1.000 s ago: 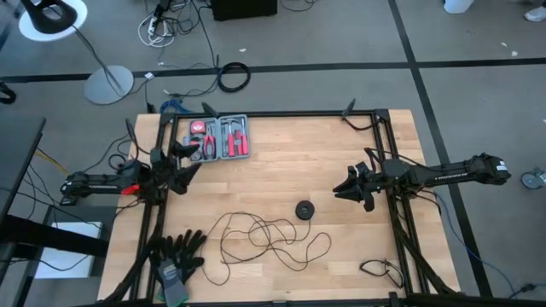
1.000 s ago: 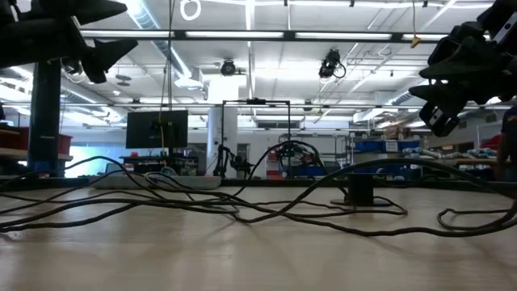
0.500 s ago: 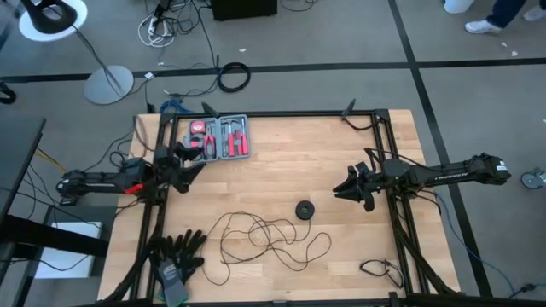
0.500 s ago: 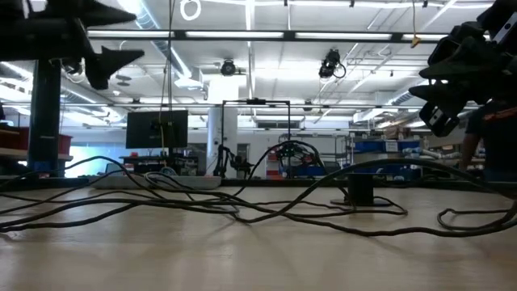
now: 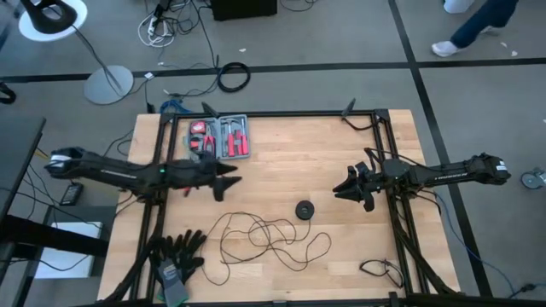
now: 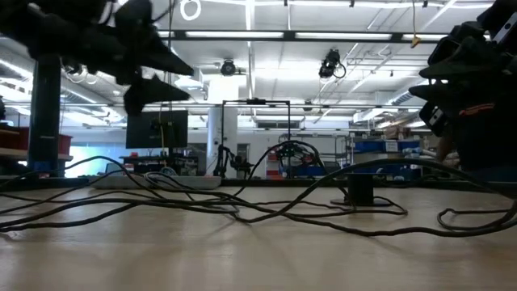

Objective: Coil cords
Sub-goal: Coil the black wire onto the spool

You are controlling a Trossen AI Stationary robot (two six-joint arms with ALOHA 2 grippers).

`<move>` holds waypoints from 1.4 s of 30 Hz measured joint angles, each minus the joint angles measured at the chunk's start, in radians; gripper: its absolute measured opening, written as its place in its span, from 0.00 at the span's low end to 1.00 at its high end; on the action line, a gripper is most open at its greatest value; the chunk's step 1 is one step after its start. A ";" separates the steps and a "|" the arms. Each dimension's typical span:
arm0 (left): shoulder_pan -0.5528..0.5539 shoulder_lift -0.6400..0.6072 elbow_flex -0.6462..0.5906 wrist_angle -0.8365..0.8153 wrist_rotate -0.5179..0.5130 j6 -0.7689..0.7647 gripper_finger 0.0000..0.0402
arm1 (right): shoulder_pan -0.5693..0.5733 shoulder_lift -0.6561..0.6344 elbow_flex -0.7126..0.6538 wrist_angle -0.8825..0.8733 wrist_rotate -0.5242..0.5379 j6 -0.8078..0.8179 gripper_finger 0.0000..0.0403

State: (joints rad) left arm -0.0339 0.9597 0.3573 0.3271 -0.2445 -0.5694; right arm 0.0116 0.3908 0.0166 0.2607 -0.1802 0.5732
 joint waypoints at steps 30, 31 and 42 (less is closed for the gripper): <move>0.102 1.007 0.752 -0.074 0.644 -0.105 0.63 | 0.000 0.000 0.000 0.000 0.000 0.000 0.29; 0.103 1.015 0.763 -0.080 0.646 -0.110 0.63 | 0.000 0.000 0.000 0.000 0.000 0.000 0.29; 0.106 1.046 0.815 -0.193 0.634 -0.144 0.63 | 0.000 0.000 0.000 0.001 0.000 0.000 0.29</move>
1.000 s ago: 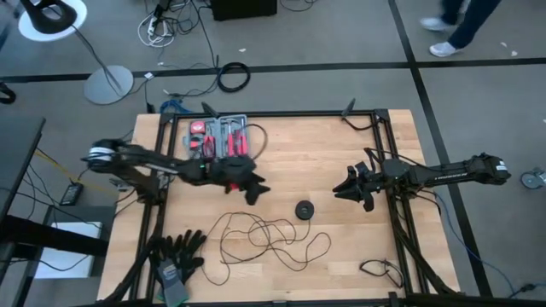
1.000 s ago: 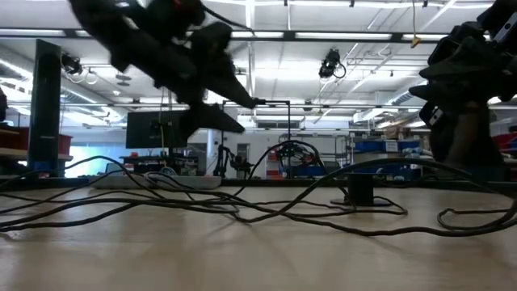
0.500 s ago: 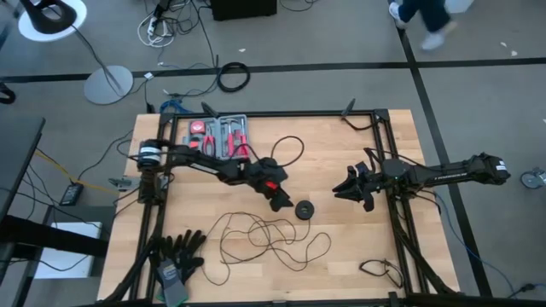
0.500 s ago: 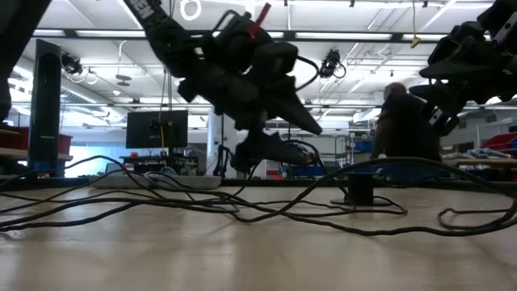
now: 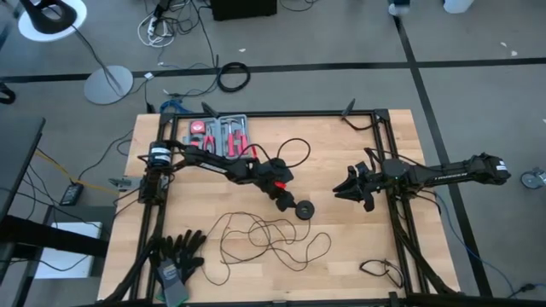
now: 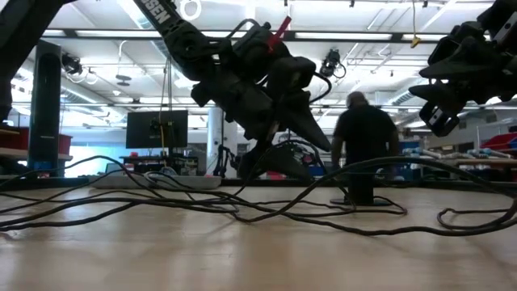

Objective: Coil cords
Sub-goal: Coil the black wire onto the spool

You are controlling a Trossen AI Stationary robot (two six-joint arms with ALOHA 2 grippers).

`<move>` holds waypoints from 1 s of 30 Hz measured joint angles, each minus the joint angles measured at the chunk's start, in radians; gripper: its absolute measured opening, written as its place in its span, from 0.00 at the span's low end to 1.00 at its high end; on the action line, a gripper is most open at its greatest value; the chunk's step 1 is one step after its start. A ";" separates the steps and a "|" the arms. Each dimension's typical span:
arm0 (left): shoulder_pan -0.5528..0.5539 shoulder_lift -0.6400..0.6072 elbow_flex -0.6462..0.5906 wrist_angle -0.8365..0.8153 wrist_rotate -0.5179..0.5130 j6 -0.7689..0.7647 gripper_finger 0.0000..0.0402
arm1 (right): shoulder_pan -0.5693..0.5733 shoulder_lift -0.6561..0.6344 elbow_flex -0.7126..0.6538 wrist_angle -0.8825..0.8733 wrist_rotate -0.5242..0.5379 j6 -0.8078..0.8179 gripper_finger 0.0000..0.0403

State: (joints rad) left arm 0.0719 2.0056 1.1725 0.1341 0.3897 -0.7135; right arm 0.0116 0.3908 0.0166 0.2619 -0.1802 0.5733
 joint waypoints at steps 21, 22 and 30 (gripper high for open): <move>-0.027 0.127 0.114 0.042 0.021 -0.102 0.48 | 0.000 0.000 0.000 0.007 0.000 0.000 0.29; -0.027 0.130 0.119 0.034 0.023 -0.099 0.48 | 0.000 0.000 0.000 0.003 0.000 0.000 0.29; -0.029 0.132 0.153 0.030 0.000 -0.094 0.47 | 0.000 0.002 0.000 0.018 0.000 0.000 0.29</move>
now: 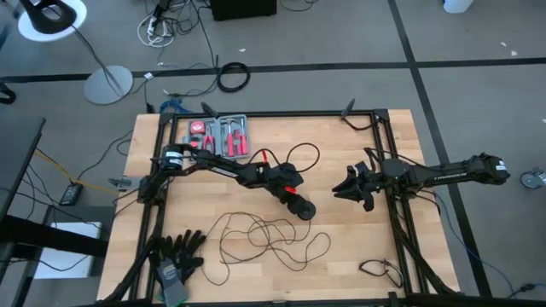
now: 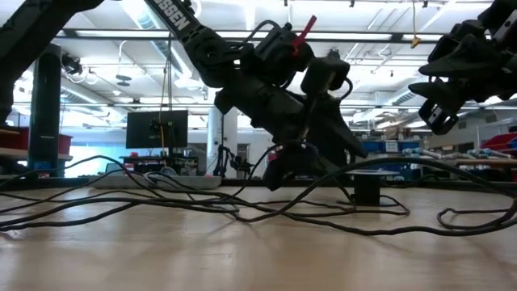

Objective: Coil cords
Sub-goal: Coil the black wire onto the spool

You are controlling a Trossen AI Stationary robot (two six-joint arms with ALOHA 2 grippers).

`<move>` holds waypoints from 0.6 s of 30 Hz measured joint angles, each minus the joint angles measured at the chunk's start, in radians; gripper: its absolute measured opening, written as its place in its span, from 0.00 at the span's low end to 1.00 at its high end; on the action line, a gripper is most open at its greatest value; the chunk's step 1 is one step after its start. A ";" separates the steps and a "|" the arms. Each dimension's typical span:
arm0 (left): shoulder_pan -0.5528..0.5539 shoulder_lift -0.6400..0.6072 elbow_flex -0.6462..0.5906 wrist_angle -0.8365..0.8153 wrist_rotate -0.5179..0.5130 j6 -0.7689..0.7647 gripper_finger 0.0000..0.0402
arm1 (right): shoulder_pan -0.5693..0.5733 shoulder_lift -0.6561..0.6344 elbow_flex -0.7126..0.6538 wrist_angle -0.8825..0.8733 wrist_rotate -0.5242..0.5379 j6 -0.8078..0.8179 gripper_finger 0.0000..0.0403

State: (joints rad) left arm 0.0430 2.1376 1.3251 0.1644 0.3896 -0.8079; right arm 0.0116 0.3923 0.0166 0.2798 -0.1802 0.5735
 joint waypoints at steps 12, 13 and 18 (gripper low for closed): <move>-0.012 0.000 0.000 -0.019 -0.043 0.042 0.16 | 0.000 0.000 0.000 -0.004 0.000 0.000 0.29; -0.016 0.000 0.000 -0.017 -0.043 0.049 0.13 | 0.000 0.000 0.000 -0.003 0.000 0.000 0.29; -0.026 -0.005 0.002 0.023 -0.029 0.087 0.02 | 0.000 0.000 0.000 -0.004 0.000 0.000 0.29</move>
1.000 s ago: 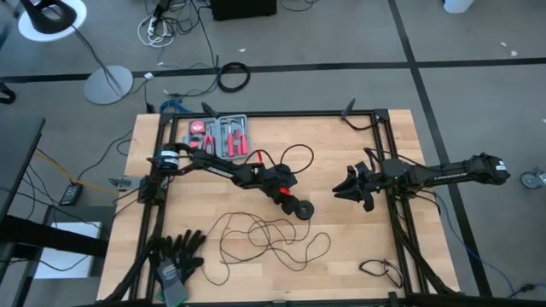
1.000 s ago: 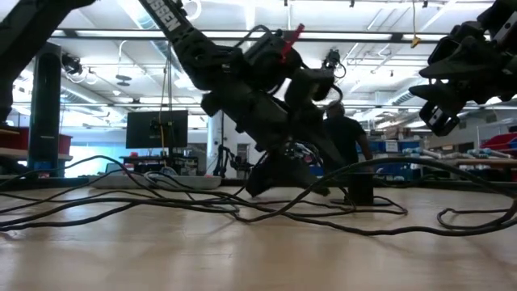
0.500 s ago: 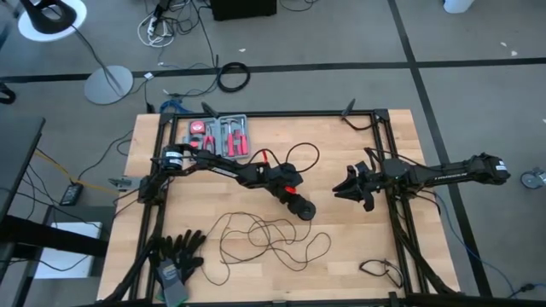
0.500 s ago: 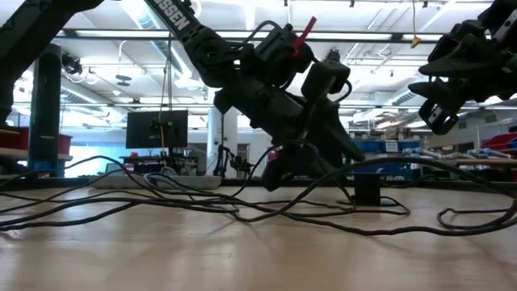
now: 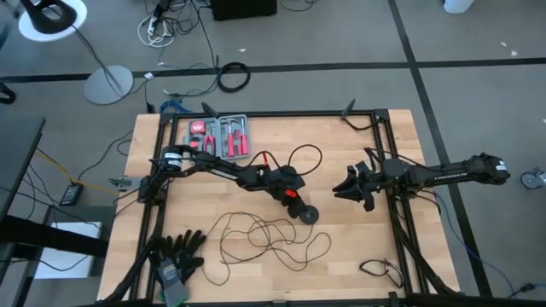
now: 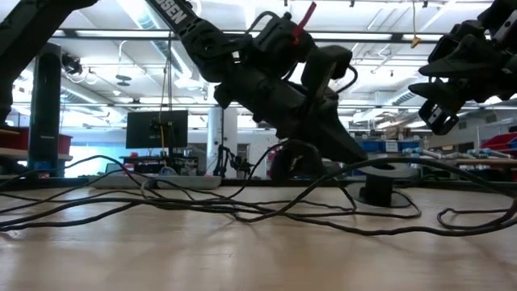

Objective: Coil cords
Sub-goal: Coil the black wire onto the spool

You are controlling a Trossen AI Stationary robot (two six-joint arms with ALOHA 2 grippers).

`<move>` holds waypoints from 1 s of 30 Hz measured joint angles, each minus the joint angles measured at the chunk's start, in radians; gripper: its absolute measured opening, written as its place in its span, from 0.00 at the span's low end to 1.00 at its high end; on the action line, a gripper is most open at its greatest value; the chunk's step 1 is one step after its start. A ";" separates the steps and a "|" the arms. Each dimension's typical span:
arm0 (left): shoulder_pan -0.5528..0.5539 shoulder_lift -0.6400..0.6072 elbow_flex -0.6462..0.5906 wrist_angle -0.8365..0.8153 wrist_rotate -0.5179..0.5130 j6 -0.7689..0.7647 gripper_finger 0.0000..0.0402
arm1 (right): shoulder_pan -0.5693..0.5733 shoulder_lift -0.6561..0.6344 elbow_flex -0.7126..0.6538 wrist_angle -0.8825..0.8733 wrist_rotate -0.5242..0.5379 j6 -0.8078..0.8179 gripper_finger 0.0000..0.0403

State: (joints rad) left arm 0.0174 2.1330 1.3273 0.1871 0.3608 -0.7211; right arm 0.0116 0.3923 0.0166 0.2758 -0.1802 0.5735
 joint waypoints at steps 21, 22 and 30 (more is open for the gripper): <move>-0.007 -0.207 -0.014 -0.151 -0.202 0.364 0.00 | 0.000 0.000 0.000 0.000 0.000 0.000 0.29; -0.007 -0.234 -0.027 -0.162 -0.244 0.387 0.00 | 0.000 0.000 0.000 0.000 0.000 0.000 0.29; -0.006 -0.560 -0.366 -0.022 -0.426 0.427 0.00 | 0.000 0.000 0.000 0.003 0.000 0.000 0.29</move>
State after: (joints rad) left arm 0.0116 1.5731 0.9614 0.1653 -0.0653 -0.2939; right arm 0.0116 0.3927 0.0166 0.2791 -0.1802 0.5732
